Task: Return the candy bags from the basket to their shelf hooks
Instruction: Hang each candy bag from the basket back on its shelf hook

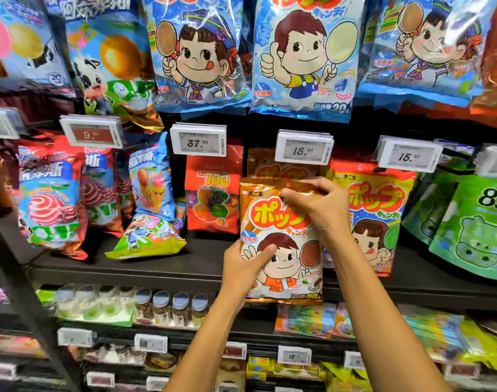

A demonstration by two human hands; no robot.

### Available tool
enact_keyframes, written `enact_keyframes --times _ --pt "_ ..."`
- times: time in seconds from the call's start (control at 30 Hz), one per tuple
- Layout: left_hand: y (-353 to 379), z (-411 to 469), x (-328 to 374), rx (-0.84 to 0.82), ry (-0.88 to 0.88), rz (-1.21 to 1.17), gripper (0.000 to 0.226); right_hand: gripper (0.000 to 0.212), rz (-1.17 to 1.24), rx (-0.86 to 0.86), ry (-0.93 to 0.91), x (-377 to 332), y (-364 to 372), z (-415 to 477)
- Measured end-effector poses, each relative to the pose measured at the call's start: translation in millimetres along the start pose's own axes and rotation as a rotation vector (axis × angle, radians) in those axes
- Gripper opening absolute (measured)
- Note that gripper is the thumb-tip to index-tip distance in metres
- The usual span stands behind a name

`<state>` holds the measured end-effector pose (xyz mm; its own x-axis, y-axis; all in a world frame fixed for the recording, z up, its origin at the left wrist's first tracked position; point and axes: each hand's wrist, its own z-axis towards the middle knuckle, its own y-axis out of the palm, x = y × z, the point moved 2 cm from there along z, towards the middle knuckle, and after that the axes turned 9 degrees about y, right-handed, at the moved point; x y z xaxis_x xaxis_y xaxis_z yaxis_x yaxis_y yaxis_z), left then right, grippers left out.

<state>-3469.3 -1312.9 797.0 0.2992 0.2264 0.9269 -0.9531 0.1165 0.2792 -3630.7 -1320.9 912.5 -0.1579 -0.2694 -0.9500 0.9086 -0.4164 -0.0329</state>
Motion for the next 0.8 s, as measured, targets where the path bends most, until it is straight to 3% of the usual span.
enact_keyframes --times 0.5,0.8 --pt "15 12 25 -0.006 0.096 -0.013 0.022 0.02 0.076 0.045 0.032 -23 -3 8" --pt "18 25 36 0.007 0.103 -0.002 0.02 0.036 0.148 0.054 0.056 -26 7 26"
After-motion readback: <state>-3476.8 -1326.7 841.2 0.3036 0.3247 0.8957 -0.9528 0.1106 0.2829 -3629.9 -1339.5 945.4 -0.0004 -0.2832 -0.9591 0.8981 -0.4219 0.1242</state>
